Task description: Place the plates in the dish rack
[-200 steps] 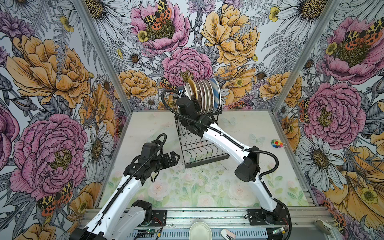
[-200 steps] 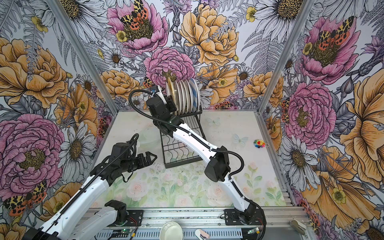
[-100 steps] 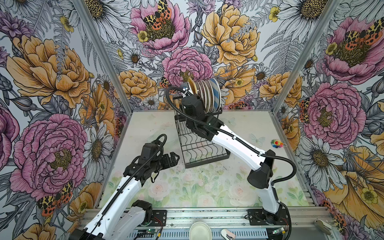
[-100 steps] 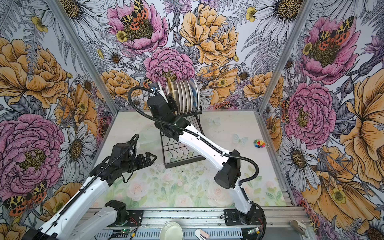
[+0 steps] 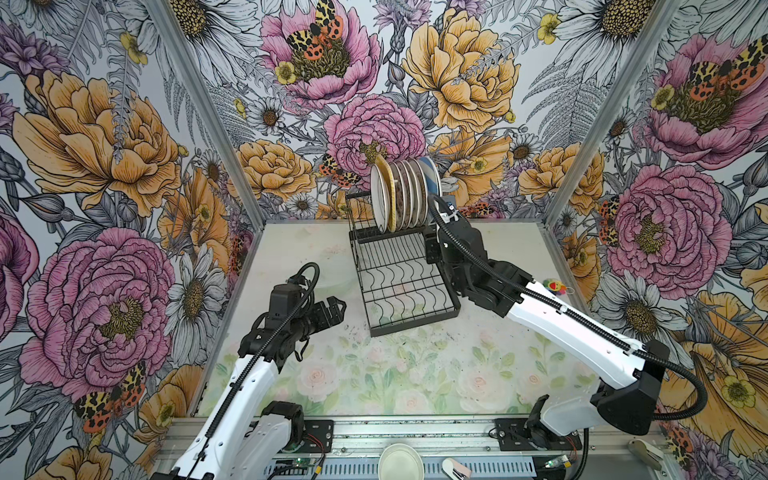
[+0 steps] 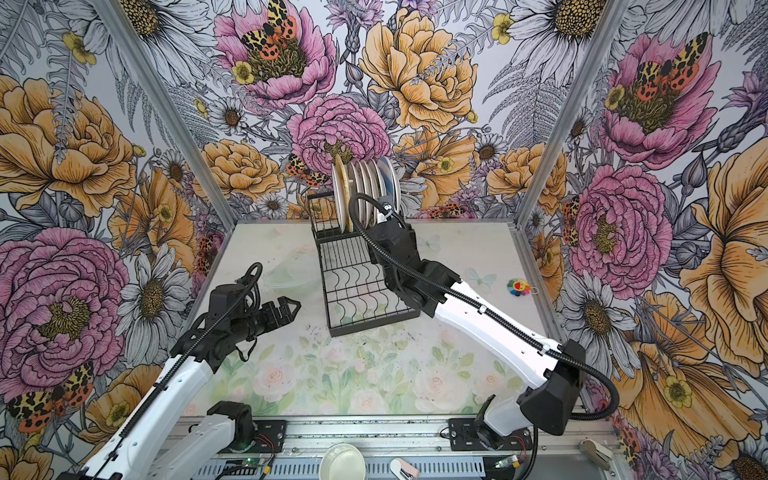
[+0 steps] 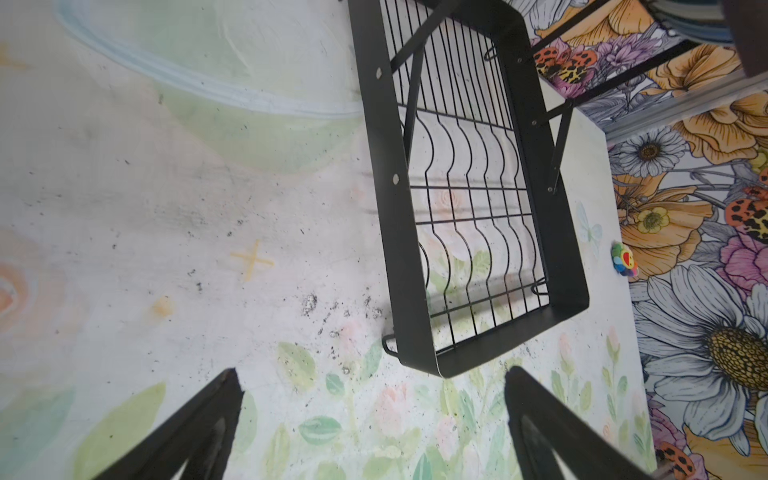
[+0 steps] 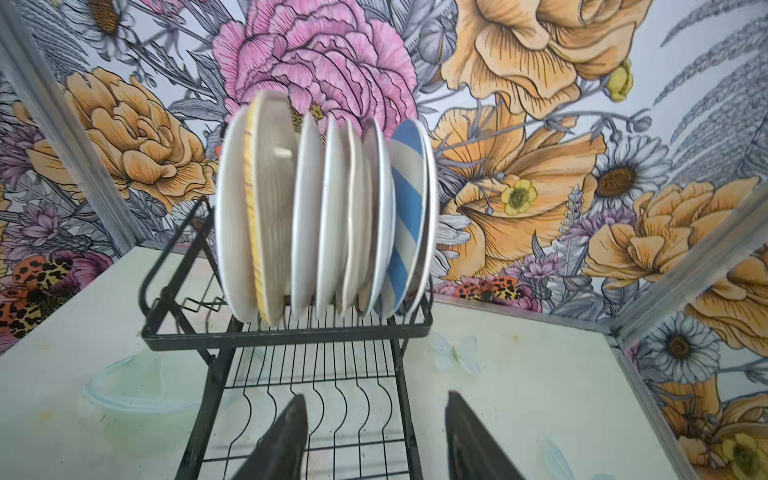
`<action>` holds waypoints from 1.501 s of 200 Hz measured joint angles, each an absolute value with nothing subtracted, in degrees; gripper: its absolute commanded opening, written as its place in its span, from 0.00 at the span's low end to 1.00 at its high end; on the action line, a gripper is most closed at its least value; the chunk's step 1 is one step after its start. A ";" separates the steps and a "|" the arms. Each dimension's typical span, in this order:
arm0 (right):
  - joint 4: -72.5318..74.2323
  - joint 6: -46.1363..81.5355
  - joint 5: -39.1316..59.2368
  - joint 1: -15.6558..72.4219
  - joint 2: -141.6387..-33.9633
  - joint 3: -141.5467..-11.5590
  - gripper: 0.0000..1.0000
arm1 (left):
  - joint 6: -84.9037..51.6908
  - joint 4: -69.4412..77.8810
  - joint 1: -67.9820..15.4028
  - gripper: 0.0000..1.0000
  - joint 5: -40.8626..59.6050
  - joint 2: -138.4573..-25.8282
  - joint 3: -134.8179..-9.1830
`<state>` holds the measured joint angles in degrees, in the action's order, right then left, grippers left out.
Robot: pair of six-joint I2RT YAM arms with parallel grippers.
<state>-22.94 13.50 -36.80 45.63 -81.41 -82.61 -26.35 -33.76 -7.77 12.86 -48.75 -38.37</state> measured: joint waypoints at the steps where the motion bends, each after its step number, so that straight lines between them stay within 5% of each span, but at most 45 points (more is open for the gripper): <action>1: -22.96 13.54 -36.64 45.47 -81.28 -82.35 0.59 | -26.33 -33.69 -7.68 0.99 12.80 -48.75 -38.37; 161: -8.32 12.51 -12.40 12.58 -72.51 -46.65 0.99 | -12.80 -3.92 0.25 0.99 0.80 -57.89 -32.77; 300: 26.81 6.39 -14.33 1.80 -79.64 -27.14 1.00 | -2.70 29.30 0.69 0.99 -7.11 -70.19 -21.58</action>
